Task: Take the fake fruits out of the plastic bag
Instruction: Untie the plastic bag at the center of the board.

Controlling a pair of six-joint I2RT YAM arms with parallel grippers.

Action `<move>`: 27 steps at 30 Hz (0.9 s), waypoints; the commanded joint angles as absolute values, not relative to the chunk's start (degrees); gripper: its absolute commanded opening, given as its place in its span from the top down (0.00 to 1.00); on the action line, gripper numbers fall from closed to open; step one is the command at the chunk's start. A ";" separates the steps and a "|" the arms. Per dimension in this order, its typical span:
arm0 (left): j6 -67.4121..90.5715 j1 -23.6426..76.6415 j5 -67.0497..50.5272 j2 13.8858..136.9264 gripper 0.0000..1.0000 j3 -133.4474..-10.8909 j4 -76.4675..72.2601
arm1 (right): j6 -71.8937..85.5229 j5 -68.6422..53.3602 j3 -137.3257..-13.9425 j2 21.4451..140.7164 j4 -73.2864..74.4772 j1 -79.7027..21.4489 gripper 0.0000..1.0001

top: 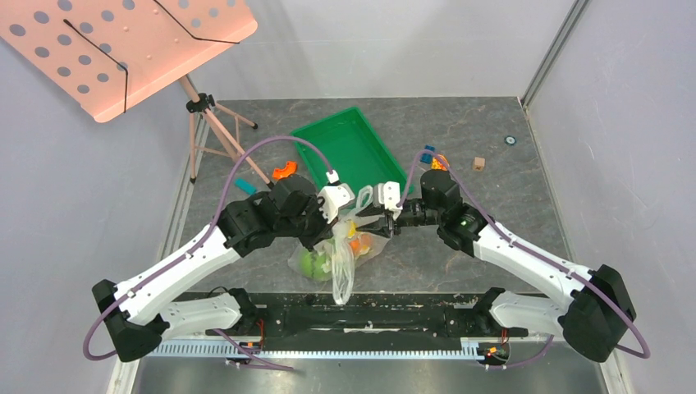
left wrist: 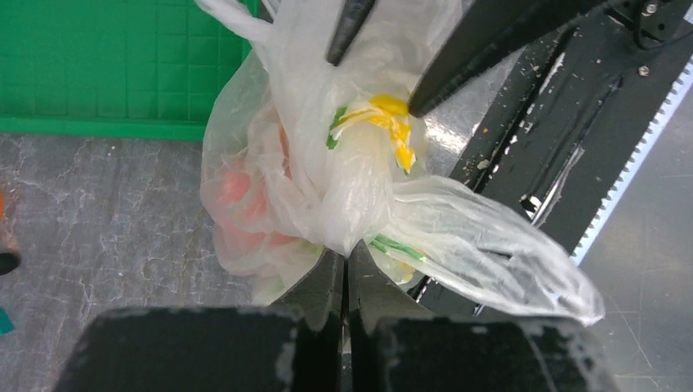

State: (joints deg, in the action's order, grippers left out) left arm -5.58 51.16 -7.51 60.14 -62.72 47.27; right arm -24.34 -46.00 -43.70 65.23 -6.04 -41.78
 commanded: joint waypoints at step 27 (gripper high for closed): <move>2.43 51.40 13.30 47.56 0.98 -54.43 35.45 | -9.18 -8.64 -42.39 56.49 -9.97 -41.84 1.00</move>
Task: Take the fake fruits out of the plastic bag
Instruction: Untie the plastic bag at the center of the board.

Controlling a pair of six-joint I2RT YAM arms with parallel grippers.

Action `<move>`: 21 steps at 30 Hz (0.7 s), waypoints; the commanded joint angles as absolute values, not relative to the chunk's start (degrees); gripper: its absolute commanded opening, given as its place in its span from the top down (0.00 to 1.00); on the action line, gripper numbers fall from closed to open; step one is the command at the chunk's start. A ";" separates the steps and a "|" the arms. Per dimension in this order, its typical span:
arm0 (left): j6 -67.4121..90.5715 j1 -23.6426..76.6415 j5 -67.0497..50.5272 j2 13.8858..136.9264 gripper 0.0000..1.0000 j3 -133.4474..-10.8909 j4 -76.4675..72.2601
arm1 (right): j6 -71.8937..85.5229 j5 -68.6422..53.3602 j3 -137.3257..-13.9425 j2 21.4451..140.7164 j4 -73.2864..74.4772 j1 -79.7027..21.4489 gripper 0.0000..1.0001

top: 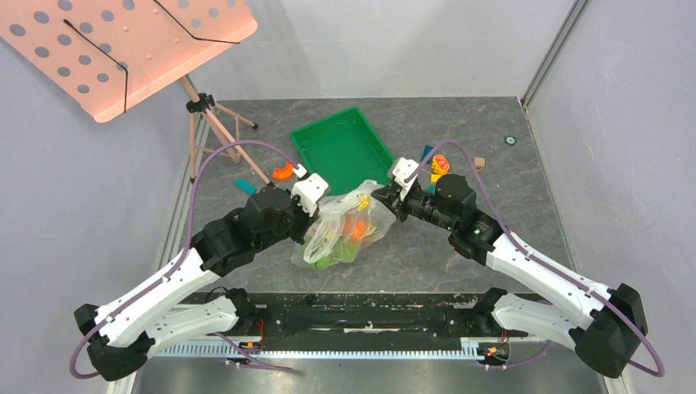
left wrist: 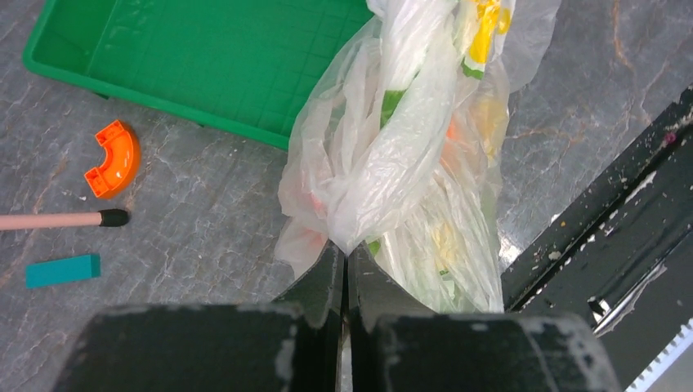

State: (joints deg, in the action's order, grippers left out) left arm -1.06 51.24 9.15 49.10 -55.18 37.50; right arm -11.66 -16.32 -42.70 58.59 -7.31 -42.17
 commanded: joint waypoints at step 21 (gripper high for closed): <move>5.34 51.24 18.74 44.31 0.97 -52.69 34.76 | 12.07 1.50 -37.49 51.09 -13.42 -30.29 1.00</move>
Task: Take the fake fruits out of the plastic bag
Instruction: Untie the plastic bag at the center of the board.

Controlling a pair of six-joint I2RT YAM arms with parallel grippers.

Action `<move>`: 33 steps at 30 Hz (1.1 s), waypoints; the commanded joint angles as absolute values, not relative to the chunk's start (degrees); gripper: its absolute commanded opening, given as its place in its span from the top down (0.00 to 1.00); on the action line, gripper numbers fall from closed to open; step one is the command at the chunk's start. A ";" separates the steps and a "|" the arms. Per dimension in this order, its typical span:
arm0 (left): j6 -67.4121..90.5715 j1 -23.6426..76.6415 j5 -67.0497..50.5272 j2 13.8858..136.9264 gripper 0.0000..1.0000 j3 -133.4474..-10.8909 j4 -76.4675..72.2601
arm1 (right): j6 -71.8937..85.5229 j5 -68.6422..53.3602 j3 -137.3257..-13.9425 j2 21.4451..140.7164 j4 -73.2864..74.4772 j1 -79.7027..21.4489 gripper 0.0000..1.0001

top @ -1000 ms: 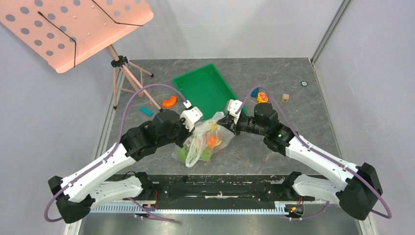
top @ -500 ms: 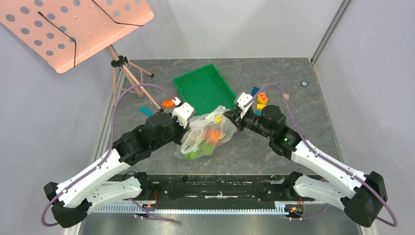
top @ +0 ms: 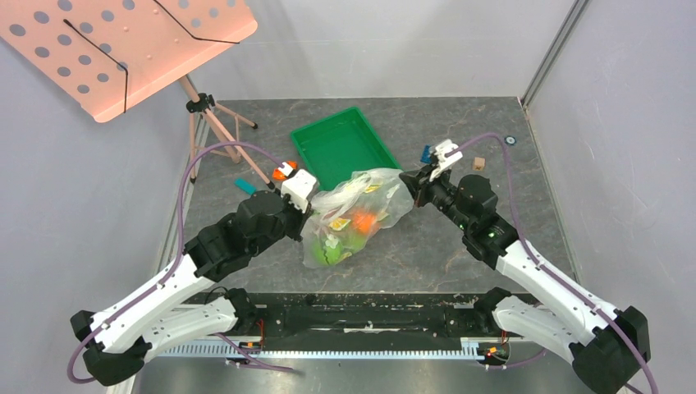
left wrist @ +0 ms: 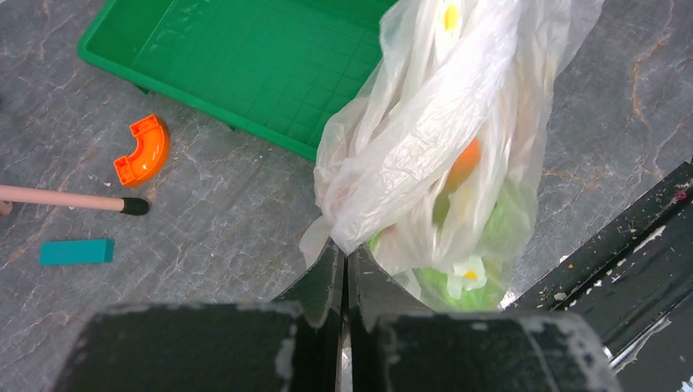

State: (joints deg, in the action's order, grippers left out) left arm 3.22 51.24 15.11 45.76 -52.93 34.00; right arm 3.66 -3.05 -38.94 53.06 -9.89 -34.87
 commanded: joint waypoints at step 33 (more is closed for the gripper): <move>1.54 51.24 0.79 45.84 0.28 -54.30 29.17 | 20.22 -13.39 -35.32 49.66 -18.46 -26.01 1.00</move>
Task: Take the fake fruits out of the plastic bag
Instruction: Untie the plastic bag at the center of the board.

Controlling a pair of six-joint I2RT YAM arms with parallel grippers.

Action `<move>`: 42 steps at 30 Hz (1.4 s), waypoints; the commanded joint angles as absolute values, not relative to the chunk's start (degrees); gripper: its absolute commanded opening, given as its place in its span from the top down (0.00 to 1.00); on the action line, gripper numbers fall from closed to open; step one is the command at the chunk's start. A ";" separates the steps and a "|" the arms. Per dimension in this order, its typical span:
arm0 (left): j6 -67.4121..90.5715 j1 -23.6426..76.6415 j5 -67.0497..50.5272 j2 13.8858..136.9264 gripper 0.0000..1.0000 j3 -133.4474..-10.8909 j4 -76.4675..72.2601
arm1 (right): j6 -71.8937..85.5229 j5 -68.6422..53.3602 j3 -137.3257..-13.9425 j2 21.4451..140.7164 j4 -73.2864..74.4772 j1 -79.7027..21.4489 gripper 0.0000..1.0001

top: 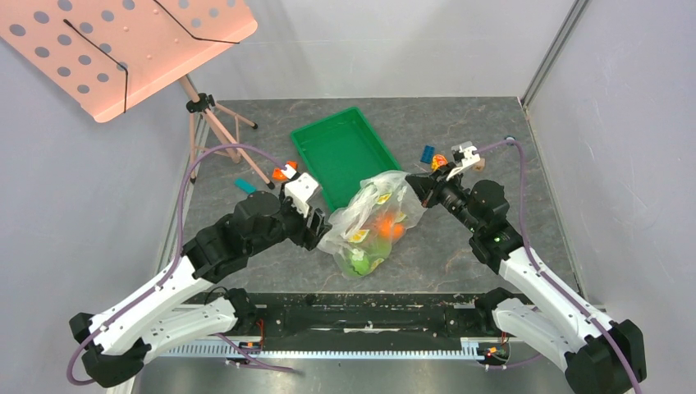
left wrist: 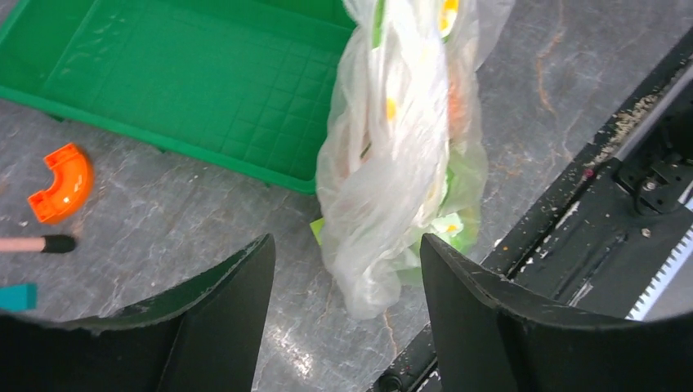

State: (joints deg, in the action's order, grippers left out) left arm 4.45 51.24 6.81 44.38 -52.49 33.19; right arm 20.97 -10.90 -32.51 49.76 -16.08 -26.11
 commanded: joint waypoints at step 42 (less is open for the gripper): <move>-1.98 51.33 -10.39 59.03 0.98 -58.62 23.38 | -12.44 -44.91 -56.41 59.50 5.71 -26.07 0.13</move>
